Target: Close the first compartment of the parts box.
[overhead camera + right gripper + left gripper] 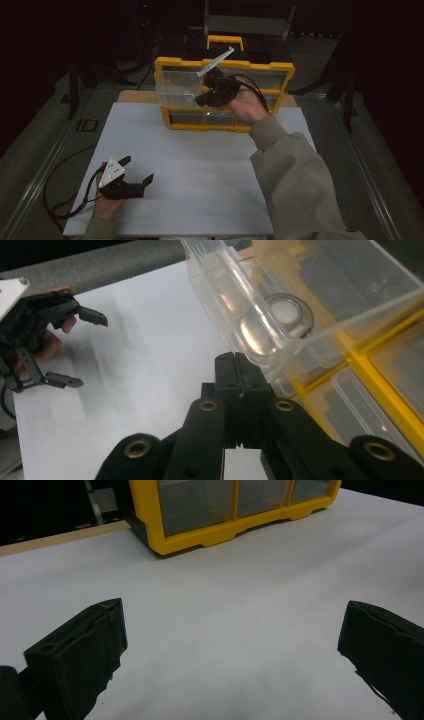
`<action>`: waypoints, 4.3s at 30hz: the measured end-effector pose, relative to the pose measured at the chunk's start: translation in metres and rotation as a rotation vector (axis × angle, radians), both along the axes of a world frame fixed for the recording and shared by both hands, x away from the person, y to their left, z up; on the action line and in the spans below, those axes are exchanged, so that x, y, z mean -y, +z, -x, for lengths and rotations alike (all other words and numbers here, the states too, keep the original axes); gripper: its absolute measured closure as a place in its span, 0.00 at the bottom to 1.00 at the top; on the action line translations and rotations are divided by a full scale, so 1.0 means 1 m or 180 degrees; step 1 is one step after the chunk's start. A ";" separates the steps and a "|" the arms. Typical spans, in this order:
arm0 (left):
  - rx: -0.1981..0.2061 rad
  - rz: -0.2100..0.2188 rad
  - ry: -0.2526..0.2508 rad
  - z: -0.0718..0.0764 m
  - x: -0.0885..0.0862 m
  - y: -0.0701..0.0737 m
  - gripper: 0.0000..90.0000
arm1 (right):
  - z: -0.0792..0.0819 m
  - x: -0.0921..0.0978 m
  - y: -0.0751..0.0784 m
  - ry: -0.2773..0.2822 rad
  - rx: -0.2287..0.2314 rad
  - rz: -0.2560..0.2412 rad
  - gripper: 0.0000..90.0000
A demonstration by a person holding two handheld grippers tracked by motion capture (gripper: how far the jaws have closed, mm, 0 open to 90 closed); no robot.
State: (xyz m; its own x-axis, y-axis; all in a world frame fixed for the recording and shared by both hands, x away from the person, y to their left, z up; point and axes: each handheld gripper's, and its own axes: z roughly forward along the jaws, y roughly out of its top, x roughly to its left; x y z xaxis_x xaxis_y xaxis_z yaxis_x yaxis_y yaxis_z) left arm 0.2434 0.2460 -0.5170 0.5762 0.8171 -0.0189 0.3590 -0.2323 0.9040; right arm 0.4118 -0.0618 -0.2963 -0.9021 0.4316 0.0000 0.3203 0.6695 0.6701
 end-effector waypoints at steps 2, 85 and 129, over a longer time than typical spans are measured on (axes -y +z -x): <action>0.0001 0.0001 0.0001 0.000 0.000 0.000 0.00 | -0.001 -0.002 -0.002 -0.0002 0.0001 -0.0019 0.99; 0.0023 0.0007 0.0016 0.000 -0.001 0.001 0.00 | -0.014 -0.027 -0.023 -0.0454 0.0209 -0.0248 0.99; 0.0036 -0.0007 0.0030 0.001 -0.002 0.001 0.00 | -0.027 -0.027 -0.031 -0.0716 0.0249 -0.0363 0.99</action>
